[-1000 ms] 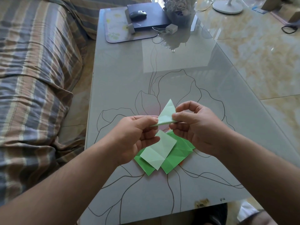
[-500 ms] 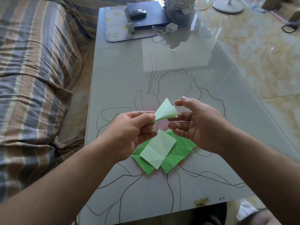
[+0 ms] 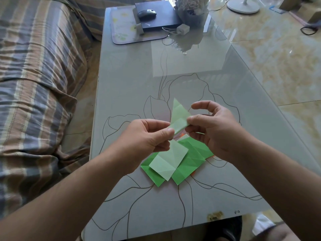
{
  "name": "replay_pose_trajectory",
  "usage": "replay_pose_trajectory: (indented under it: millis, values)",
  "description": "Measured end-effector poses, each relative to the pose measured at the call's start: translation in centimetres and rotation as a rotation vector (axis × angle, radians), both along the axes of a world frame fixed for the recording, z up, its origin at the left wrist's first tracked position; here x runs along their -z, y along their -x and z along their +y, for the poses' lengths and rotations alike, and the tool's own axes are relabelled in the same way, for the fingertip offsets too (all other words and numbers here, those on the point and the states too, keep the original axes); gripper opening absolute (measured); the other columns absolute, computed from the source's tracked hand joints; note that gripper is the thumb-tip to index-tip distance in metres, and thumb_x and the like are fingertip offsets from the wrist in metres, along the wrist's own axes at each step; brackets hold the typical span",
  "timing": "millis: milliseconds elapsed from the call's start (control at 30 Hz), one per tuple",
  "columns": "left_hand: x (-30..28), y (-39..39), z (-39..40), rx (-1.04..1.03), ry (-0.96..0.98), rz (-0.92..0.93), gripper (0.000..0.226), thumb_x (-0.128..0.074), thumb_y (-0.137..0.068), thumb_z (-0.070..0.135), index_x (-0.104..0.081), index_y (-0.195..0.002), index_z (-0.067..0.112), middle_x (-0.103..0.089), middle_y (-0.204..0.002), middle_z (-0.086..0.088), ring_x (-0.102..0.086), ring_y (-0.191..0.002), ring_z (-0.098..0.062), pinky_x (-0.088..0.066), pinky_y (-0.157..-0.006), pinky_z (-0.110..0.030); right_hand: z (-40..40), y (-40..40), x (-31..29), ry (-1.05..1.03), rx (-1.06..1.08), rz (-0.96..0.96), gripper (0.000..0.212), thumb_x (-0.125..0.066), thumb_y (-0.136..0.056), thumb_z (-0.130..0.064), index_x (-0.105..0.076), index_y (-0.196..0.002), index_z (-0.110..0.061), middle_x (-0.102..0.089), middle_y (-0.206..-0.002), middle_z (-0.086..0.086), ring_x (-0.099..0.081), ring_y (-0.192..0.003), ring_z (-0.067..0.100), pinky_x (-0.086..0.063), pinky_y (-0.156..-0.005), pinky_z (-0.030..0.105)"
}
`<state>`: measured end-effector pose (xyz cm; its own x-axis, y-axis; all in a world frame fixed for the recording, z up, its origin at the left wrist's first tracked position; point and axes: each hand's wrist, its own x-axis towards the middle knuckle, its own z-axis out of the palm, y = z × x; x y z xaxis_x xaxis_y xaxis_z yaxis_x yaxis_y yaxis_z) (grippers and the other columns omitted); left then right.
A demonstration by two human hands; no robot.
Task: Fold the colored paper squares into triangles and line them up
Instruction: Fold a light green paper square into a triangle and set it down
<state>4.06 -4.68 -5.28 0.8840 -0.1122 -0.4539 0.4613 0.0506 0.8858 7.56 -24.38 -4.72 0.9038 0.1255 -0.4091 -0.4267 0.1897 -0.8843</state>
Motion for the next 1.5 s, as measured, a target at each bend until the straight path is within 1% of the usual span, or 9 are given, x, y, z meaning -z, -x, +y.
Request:
replay_pose_trajectory:
  millis: [167, 300, 467, 633, 867, 1067, 1200, 1333, 1500]
  values:
    - [0.2, 0.1, 0.0, 0.039, 0.024, 0.038, 0.018, -0.072, -0.092, 0.01, -0.075, -0.108, 0.001, -0.073, -0.083, -0.012, -0.067, -0.069, -0.018, -0.064, -0.076, -0.034, 0.0, 0.1, 0.0, 0.004, 0.017, -0.006, 0.037, -0.071, -0.09, 0.005, -0.059, -0.121, -0.012, -0.07, -0.072, 0.008, -0.067, -0.064, 0.023, -0.058, -0.072, 0.038]
    - [0.5, 0.1, 0.0, -0.002, 0.002, 0.015, 0.02, -0.074, -0.091, 0.011, -0.074, -0.108, 0.001, -0.074, -0.08, -0.01, -0.068, -0.069, -0.019, -0.064, -0.078, -0.034, 1.1, 1.1, 0.3, -0.116, 0.009, 0.098, 0.04, -0.075, -0.089, -0.007, -0.057, -0.123, -0.015, -0.071, -0.078, 0.01, -0.067, -0.067, 0.021, -0.058, -0.066, 0.032]
    - [0.5, 0.1, -0.1, -0.032, -0.017, -0.015, 0.038, -0.08, -0.075, 0.025, -0.075, -0.107, 0.005, -0.076, -0.084, -0.01, -0.07, -0.073, -0.02, -0.064, -0.083, -0.038, 2.3, 2.4, 0.9, -0.138, -0.085, 0.148, 0.042, -0.079, -0.087, -0.004, -0.059, -0.123, -0.012, -0.071, -0.082, 0.009, -0.065, -0.068, 0.019, -0.056, -0.067, 0.03]
    - [0.6, 0.2, -0.2, -0.049, -0.011, 0.004, 0.02, -0.075, -0.09, 0.01, -0.073, -0.109, 0.003, -0.076, -0.085, -0.012, -0.07, -0.071, -0.022, -0.064, -0.08, -0.036, 2.1, 2.1, 0.9, -0.123, -0.043, 0.125, 0.045, -0.074, -0.086, 0.006, -0.057, -0.123, -0.013, -0.07, -0.075, 0.008, -0.064, -0.063, 0.018, -0.056, -0.063, 0.029]
    - [0.4, 0.4, -0.3, -0.015, 0.014, 0.04, 0.023, -0.076, -0.088, 0.004, -0.07, -0.111, 0.004, -0.077, -0.092, -0.018, -0.07, -0.075, -0.025, -0.064, -0.077, -0.032, 1.8, 2.0, 1.0, -0.051, -0.074, 0.055, 0.051, -0.074, -0.083, 0.009, -0.058, -0.124, -0.015, -0.068, -0.084, 0.013, -0.066, -0.069, 0.022, -0.056, -0.07, 0.034]
    - [0.1, 0.5, -0.6, -0.051, 0.08, 0.07, 0.036, -0.077, -0.085, 0.002, -0.066, -0.119, 0.002, -0.069, -0.109, -0.035, -0.065, -0.078, -0.029, -0.064, -0.076, -0.034, 1.4, 1.4, 1.0, -0.028, -0.058, -0.011, 0.054, -0.072, -0.083, 0.015, -0.058, -0.126, -0.014, -0.063, -0.069, 0.003, -0.067, -0.067, 0.024, -0.056, -0.081, 0.044]
    - [0.3, 0.6, -0.7, -0.061, 0.093, 0.085, 0.039, -0.077, -0.084, 0.002, -0.064, -0.12, 0.0, -0.072, -0.1, -0.028, -0.065, -0.08, -0.029, -0.065, -0.077, -0.035, 1.3, 1.3, 0.9, -0.063, -0.082, 0.001, 0.056, -0.069, -0.084, 0.016, -0.058, -0.127, -0.019, -0.058, -0.068, 0.002, -0.066, -0.066, 0.023, -0.058, -0.074, 0.035]
    - [0.4, 0.5, -0.6, -0.07, 0.077, 0.084, 0.052, -0.082, -0.076, 0.008, -0.062, -0.123, 0.0, -0.07, -0.103, -0.027, -0.067, -0.073, -0.024, -0.065, -0.078, -0.037, 1.1, 0.9, 0.6, -0.099, -0.067, 0.032, 0.056, -0.072, -0.085, 0.012, -0.058, -0.131, -0.016, -0.056, -0.066, 0.003, -0.067, -0.063, 0.021, -0.057, -0.062, 0.026]
    - [0.4, 0.4, -0.7, -0.087, 0.04, 0.056, 0.035, -0.076, -0.087, 0.001, -0.063, -0.12, 0.001, -0.071, -0.087, -0.016, -0.067, -0.065, -0.022, -0.065, -0.077, -0.037, 0.7, 0.6, 0.1, -0.111, -0.062, 0.048, 0.06, -0.074, -0.084, 0.01, -0.055, -0.134, -0.017, -0.061, -0.066, 0.005, -0.07, -0.062, 0.021, -0.056, -0.058, 0.027]
